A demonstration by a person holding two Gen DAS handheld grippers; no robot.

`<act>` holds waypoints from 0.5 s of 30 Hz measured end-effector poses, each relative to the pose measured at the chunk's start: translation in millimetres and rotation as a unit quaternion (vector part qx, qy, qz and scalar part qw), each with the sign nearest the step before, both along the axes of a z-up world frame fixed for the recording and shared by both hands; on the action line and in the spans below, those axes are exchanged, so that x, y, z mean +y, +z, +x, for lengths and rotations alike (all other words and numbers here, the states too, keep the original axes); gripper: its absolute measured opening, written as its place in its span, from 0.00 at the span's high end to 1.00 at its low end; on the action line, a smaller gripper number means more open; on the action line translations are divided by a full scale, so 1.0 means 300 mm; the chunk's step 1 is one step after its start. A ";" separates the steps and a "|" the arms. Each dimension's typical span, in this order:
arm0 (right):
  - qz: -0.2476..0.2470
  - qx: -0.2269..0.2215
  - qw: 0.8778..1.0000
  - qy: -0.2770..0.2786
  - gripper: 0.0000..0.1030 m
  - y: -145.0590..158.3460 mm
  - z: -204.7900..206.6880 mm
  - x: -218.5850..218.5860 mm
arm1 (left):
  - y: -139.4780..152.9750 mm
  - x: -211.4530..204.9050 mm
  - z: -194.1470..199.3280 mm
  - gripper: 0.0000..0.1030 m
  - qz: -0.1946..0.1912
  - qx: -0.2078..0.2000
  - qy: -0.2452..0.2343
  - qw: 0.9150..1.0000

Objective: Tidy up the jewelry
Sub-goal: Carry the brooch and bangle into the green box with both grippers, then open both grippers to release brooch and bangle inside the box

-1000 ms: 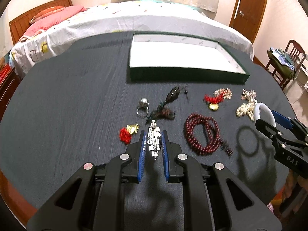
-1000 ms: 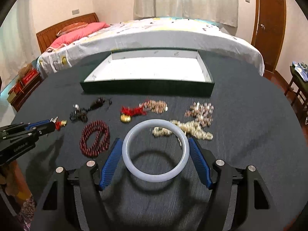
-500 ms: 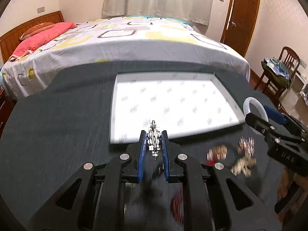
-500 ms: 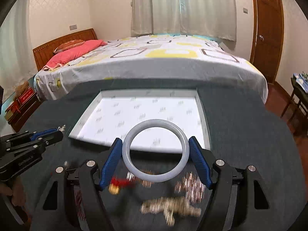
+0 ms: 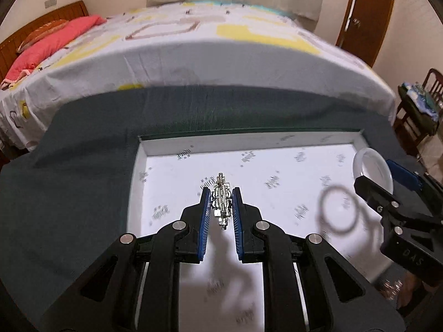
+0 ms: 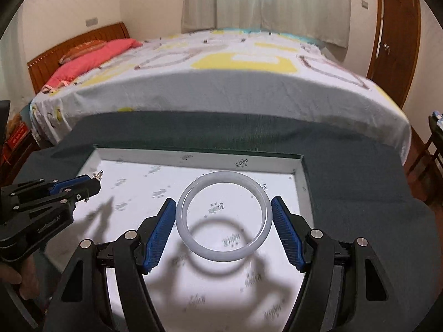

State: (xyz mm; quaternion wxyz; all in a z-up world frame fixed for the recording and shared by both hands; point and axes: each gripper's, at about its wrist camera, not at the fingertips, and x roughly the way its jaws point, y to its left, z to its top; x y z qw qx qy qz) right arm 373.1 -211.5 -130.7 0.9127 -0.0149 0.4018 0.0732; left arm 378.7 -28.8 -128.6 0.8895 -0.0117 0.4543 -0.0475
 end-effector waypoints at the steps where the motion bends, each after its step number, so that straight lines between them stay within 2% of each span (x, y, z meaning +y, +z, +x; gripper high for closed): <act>1: 0.000 0.011 1.000 -0.001 0.34 -0.017 0.022 0.000 | -0.023 -0.004 0.026 0.85 0.005 0.009 0.001 1.000; 8: -0.002 0.054 0.998 -0.010 0.34 -0.061 0.109 -0.008 | -0.101 -0.016 0.112 0.84 0.018 0.052 0.002 0.998; 13: -0.022 0.085 0.996 0.000 0.33 -0.090 0.135 0.014 | -0.106 -0.032 0.127 0.68 0.033 0.051 0.000 0.998; 15: -0.028 0.094 0.995 0.004 0.33 -0.099 0.140 0.024 | -0.108 -0.032 0.131 0.58 0.033 0.052 0.000 0.998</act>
